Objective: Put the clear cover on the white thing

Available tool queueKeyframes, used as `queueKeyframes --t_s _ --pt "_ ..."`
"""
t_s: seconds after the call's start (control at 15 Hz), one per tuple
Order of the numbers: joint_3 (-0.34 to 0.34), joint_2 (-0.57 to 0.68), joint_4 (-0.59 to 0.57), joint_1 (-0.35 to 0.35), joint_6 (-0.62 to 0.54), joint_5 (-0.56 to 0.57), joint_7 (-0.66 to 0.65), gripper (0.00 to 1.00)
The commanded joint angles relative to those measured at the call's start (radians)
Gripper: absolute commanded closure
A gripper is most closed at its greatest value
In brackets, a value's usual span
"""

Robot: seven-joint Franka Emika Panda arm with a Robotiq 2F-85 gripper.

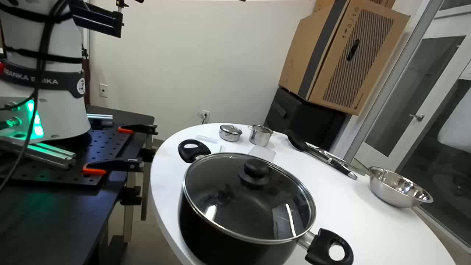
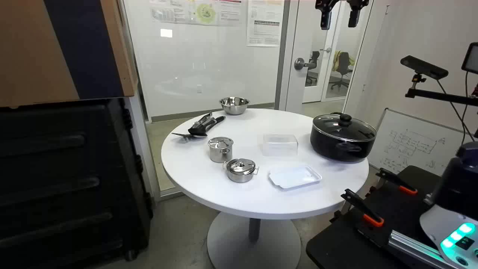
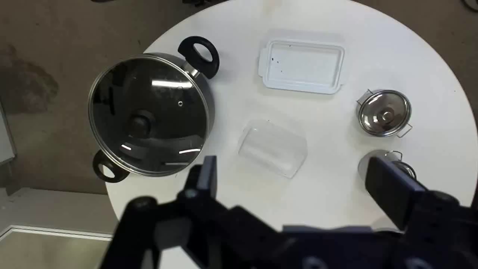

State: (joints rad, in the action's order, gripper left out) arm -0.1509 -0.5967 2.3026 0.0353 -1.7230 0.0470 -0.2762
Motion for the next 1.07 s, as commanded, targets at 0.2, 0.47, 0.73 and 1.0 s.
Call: queueKeyframes --t_s 0.2,0.47,0.73,1.0 --pt "0.01 0.002 -0.002 -0.013 0.002 0.006 -0.006 0.0" --pt "0.045 0.056 -0.051 -0.035 0.04 0.01 0.12 0.0" --pt "0.104 0.182 -0.155 -0.05 0.039 0.062 0.359 0.0" --pt "0.16 0.358 -0.287 -0.054 0.017 0.103 0.596 0.0"
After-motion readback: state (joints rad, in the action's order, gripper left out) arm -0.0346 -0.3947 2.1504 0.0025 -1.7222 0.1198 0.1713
